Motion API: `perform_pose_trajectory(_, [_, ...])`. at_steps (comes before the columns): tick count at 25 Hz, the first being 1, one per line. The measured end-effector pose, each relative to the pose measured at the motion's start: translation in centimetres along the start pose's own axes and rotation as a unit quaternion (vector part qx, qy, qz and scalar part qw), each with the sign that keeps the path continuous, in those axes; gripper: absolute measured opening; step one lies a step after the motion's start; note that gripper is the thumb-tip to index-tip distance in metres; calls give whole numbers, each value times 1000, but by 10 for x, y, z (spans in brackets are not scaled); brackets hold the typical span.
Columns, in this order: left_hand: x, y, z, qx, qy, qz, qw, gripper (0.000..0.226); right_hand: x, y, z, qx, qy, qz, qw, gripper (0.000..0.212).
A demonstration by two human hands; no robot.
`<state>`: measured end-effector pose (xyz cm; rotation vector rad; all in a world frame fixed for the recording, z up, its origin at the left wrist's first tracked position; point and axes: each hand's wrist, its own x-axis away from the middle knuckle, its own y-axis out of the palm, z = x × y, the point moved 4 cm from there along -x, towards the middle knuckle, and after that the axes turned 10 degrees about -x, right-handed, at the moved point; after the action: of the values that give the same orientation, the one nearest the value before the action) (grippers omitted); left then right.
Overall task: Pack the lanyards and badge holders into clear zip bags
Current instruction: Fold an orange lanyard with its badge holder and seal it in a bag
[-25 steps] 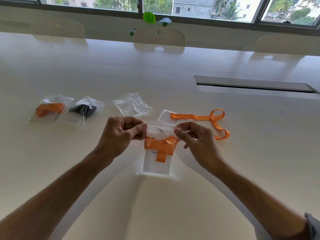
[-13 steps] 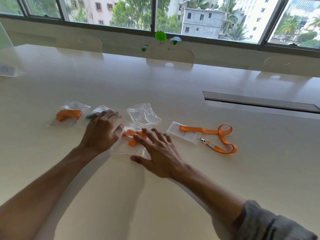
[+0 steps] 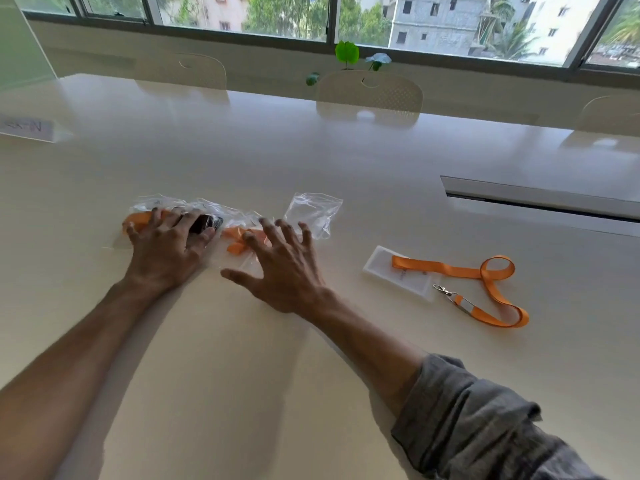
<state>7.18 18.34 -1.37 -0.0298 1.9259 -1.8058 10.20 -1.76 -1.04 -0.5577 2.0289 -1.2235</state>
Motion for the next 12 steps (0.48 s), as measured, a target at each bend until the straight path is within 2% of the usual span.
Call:
perform_pose_trajectory(3, [7, -10, 11, 14, 43, 69, 997, 63, 4, -24, 14, -21, 12, 65, 998, 73])
perform_pose_trajectory(6, [19, -26, 41, 48, 125, 116, 984, 59, 27, -54, 39, 6, 26, 126, 992, 64])
perform_pose_trajectory(9, [34, -32, 73, 43, 220, 113, 968, 62, 68, -76, 70, 10, 48, 142, 989, 58])
perform_pose_trajectory(12, [47, -33, 90, 44, 263, 94, 959, 65, 105, -94, 95, 27, 75, 152, 985, 50])
